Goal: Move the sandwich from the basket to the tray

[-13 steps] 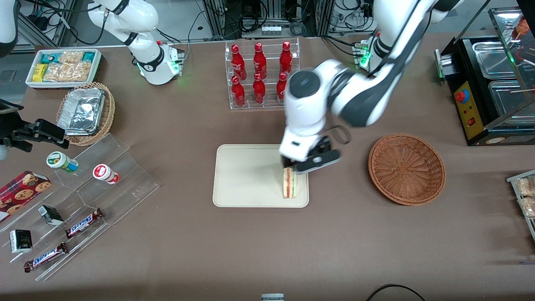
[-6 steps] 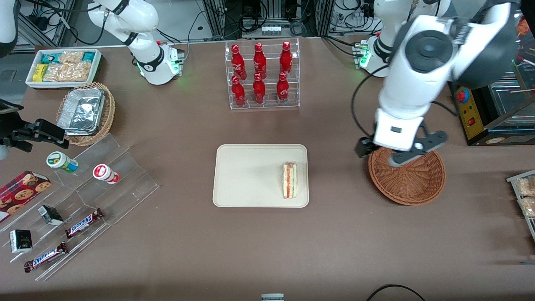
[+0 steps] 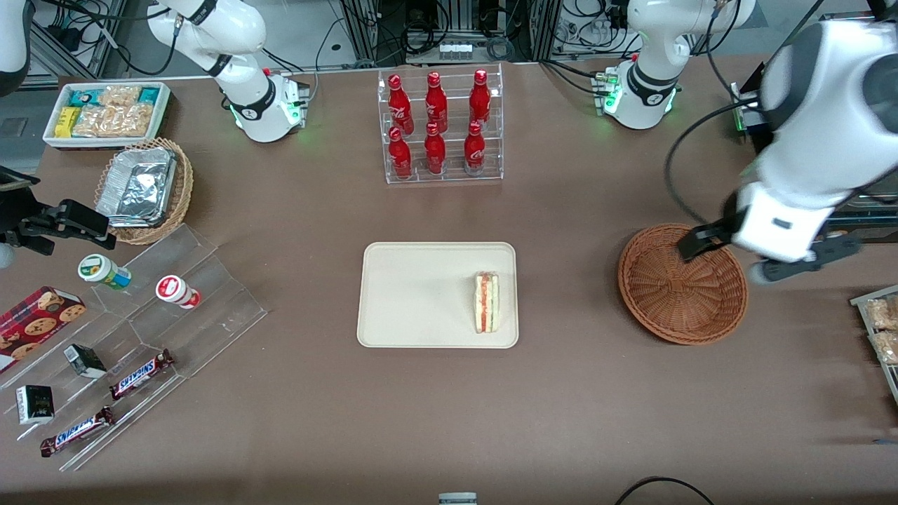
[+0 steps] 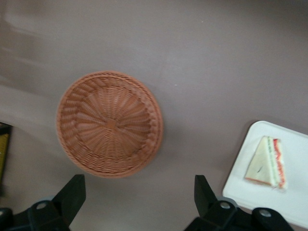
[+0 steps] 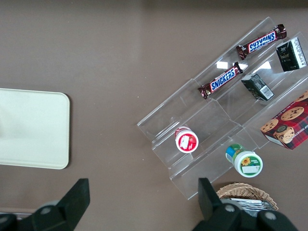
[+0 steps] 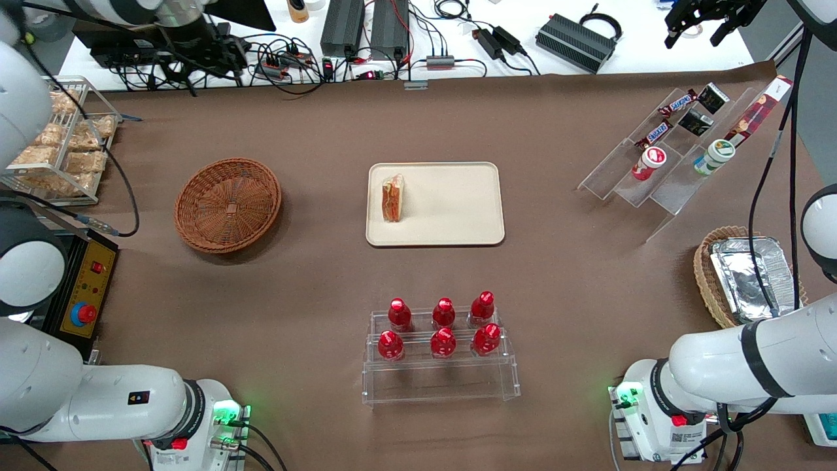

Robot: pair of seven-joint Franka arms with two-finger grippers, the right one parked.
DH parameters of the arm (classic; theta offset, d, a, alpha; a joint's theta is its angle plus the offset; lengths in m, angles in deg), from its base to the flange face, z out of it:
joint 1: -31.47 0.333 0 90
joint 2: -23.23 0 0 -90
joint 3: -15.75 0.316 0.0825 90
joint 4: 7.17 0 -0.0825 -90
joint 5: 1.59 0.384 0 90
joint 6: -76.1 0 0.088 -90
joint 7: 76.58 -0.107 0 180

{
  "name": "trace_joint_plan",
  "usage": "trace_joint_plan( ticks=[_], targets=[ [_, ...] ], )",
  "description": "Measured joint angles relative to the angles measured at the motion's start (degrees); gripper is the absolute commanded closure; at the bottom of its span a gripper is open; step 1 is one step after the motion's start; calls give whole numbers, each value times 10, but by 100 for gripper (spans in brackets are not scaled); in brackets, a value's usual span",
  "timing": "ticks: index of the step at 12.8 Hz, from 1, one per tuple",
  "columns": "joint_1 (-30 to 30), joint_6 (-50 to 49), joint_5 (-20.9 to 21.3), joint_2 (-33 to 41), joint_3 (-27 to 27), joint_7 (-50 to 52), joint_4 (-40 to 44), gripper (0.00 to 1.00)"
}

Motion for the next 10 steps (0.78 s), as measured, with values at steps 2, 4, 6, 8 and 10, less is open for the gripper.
trace_joint_plan(
  ticks=[2,4,6,8,10],
  targets=[
    [-2,-3,-15,40,44,-71,-38,0],
    [-3,-3,-35,84,87,-139,-85,0],
    [-3,-3,-50,107,118,-170,-107,0],
    [-3,-2,-51,108,126,-175,-109,0],
    [-4,1,-51,108,126,-175,-105,0]
  ],
)
